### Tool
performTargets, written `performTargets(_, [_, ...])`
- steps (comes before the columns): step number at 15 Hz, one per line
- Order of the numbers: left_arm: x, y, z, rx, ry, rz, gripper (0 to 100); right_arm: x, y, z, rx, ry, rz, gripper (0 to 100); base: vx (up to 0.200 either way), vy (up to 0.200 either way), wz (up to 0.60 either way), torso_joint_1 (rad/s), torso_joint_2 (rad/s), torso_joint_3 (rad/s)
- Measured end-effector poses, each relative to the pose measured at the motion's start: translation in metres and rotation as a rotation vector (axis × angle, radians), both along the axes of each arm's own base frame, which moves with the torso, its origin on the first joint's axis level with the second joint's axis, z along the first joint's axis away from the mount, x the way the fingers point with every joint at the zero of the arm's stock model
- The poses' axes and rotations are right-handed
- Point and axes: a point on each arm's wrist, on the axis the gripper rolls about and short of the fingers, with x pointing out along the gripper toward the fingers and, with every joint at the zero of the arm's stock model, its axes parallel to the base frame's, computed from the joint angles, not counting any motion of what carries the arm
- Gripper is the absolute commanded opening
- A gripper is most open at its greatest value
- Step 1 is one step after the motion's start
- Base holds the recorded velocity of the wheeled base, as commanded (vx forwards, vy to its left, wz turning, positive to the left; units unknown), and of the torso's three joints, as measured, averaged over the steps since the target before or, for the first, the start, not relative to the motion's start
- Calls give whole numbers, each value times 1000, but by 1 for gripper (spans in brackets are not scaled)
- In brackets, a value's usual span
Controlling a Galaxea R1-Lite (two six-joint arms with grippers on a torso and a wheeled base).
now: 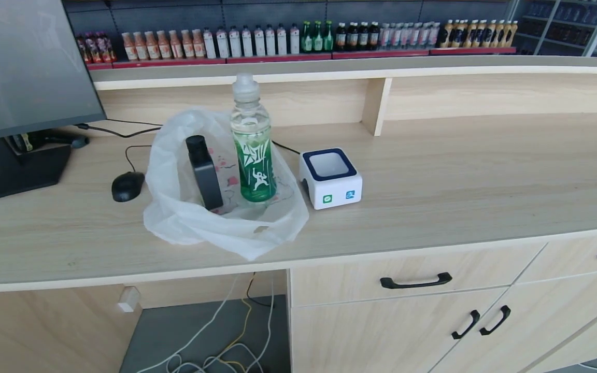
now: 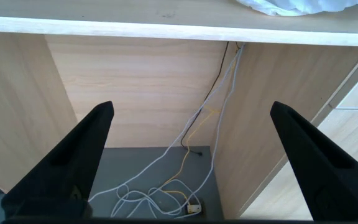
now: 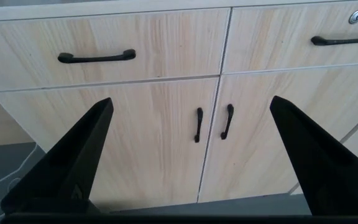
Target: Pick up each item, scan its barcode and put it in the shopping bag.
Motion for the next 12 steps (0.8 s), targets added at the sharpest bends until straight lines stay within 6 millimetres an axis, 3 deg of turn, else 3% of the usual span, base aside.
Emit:
performTargets(6, [0,0,0,-2,0,0,100,0,0,0,1,0,0,100,0,-200,0,2,2,2])
performTargets(12, [0,0,0,4,0,-1,100,0,0,0,0,0,0,100,0,0,0,0,0,0])
